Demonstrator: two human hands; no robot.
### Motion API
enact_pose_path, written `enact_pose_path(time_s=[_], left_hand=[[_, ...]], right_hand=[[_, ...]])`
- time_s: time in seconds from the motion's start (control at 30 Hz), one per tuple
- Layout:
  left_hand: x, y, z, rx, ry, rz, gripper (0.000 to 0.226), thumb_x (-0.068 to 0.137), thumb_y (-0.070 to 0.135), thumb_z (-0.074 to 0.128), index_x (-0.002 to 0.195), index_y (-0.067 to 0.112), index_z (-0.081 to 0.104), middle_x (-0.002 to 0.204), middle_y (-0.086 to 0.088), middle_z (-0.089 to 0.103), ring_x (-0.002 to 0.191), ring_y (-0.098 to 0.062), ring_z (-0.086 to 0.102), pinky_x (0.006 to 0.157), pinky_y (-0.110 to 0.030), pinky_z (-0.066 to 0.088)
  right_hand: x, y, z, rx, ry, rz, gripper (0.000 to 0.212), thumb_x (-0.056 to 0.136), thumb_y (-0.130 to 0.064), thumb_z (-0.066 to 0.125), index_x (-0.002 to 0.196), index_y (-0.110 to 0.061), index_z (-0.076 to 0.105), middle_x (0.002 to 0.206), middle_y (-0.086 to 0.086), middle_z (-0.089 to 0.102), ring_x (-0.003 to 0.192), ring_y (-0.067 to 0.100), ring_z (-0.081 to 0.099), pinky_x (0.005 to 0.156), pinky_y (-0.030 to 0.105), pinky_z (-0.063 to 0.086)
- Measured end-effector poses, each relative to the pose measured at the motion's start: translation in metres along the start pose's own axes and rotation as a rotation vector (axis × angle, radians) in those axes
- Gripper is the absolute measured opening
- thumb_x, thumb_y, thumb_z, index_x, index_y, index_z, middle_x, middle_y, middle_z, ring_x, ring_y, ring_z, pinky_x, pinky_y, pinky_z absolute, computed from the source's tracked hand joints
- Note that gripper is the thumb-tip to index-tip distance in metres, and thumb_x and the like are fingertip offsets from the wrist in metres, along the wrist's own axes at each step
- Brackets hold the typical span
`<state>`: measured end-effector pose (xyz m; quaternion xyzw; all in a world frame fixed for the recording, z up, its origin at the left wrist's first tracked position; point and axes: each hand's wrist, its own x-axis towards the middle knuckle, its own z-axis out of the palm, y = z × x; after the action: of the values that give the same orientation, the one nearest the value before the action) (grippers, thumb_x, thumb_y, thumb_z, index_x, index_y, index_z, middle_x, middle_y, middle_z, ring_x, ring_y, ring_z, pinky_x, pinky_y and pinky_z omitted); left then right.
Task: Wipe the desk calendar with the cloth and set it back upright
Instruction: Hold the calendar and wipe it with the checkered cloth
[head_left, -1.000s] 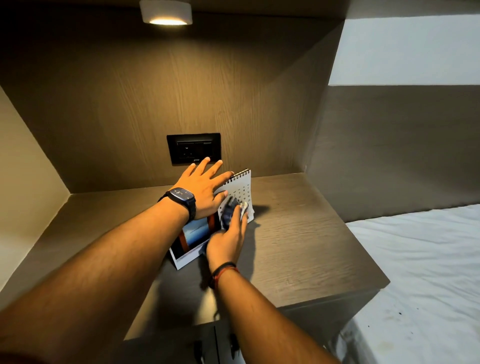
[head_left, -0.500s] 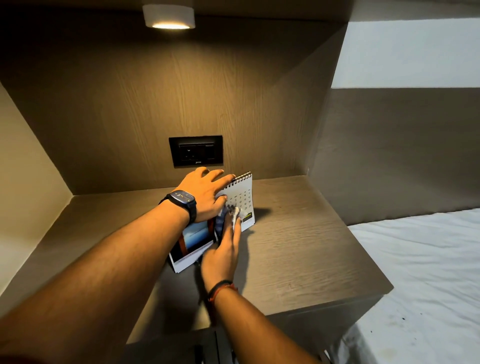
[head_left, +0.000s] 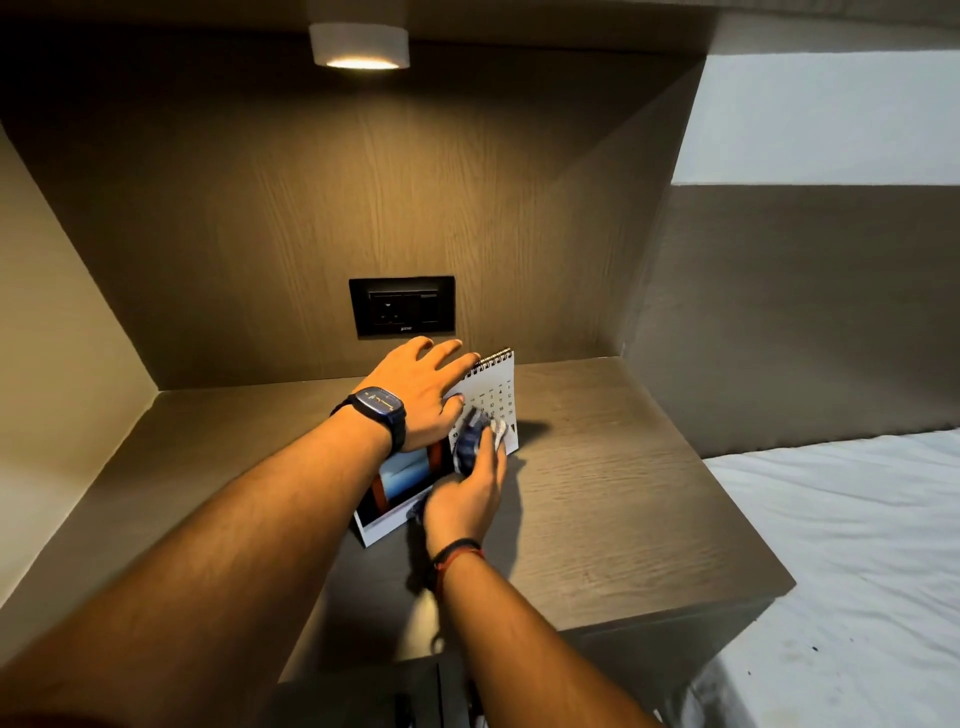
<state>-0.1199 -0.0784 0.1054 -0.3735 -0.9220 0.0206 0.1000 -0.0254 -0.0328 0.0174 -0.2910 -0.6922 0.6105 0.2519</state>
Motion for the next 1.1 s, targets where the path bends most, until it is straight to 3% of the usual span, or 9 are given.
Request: enact_pose_path(time_s=[0.07,0.17,0.33,0.4,0.53,0.7,0.8,0.9,1.1], left_hand=[[0.000,0.000,-0.001,-0.007,-0.005,0.004,0.060,0.088,0.046,0.025,0.145,0.030,0.016,0.155,-0.006,0.023,0.135,-0.033,0.023,0.111,-0.043,0.022],[0.000,-0.001,-0.002,-0.032,-0.031,-0.004,0.061,0.087,0.045,0.024,0.146,0.030,0.013,0.156,-0.005,0.019,0.139,-0.032,0.016,0.113,-0.043,0.016],[0.001,-0.001,-0.002,0.021,-0.033,0.020,0.059,0.091,0.042,0.026,0.146,0.028,0.010,0.157,-0.007,0.014,0.143,-0.030,0.006,0.117,-0.044,0.009],[0.002,-0.003,0.000,0.036,-0.024,0.020,0.059,0.092,0.041,0.028,0.146,0.028,0.011,0.157,-0.007,0.013,0.143,-0.031,0.005,0.117,-0.043,0.008],[0.003,-0.006,0.001,0.016,-0.039,0.012,0.060,0.090,0.041,0.028,0.146,0.029,0.012,0.156,-0.006,0.018,0.142,-0.032,0.008,0.116,-0.048,0.014],[0.002,-0.006,-0.001,-0.007,-0.004,0.041,0.058,0.089,0.037,0.030,0.145,0.025,0.019,0.147,-0.011,0.036,0.137,-0.031,0.024,0.115,-0.044,0.017],[0.002,-0.006,-0.001,0.009,0.033,0.059,0.059,0.088,0.035,0.030,0.144,0.023,0.022,0.145,-0.012,0.038,0.136,-0.031,0.025,0.116,-0.041,0.015],[0.003,-0.008,0.001,0.016,0.000,0.035,0.060,0.089,0.037,0.031,0.146,0.025,0.016,0.154,-0.009,0.025,0.142,-0.031,0.011,0.117,-0.044,0.012],[0.004,-0.009,0.004,0.063,-0.030,0.039,0.061,0.090,0.042,0.027,0.146,0.026,0.009,0.158,-0.005,0.009,0.143,-0.030,-0.001,0.117,-0.046,0.008]], right_hand=[[-0.004,-0.004,0.003,-0.006,-0.013,-0.058,0.078,0.077,0.015,0.037,0.142,-0.027,0.034,0.157,-0.005,0.020,0.139,0.014,0.030,0.103,0.016,0.028],[-0.015,0.007,0.001,-0.086,-0.075,-0.090,0.081,0.078,0.016,0.039,0.144,-0.030,0.028,0.159,-0.009,0.013,0.140,0.012,0.027,0.101,0.017,0.027],[0.005,-0.006,0.003,-0.028,-0.013,0.052,0.078,0.077,0.015,0.038,0.144,-0.023,0.030,0.158,-0.002,0.019,0.138,0.021,0.034,0.104,0.021,0.029],[0.004,-0.013,0.008,-0.008,-0.004,0.027,0.075,0.078,0.013,0.038,0.143,-0.023,0.033,0.158,-0.004,0.019,0.138,0.020,0.034,0.101,0.020,0.031],[-0.011,0.005,0.006,-0.087,-0.083,-0.119,0.079,0.077,0.015,0.036,0.143,-0.026,0.031,0.159,-0.007,0.016,0.142,0.013,0.024,0.103,0.015,0.023],[0.010,0.001,-0.002,-0.054,0.006,0.024,0.076,0.078,0.015,0.037,0.143,-0.025,0.034,0.156,0.000,0.026,0.138,0.021,0.034,0.106,0.023,0.031],[0.008,-0.012,0.004,-0.027,0.010,-0.081,0.075,0.075,0.015,0.037,0.140,-0.022,0.039,0.156,0.000,0.024,0.141,0.017,0.029,0.103,0.013,0.023],[-0.006,-0.001,0.006,-0.071,-0.043,-0.134,0.077,0.074,0.016,0.038,0.141,-0.022,0.037,0.157,-0.002,0.021,0.142,0.014,0.025,0.102,0.006,0.016],[0.007,-0.006,0.006,-0.008,-0.001,0.080,0.074,0.076,0.013,0.041,0.141,-0.022,0.037,0.153,0.002,0.033,0.134,0.023,0.040,0.106,0.027,0.034]])
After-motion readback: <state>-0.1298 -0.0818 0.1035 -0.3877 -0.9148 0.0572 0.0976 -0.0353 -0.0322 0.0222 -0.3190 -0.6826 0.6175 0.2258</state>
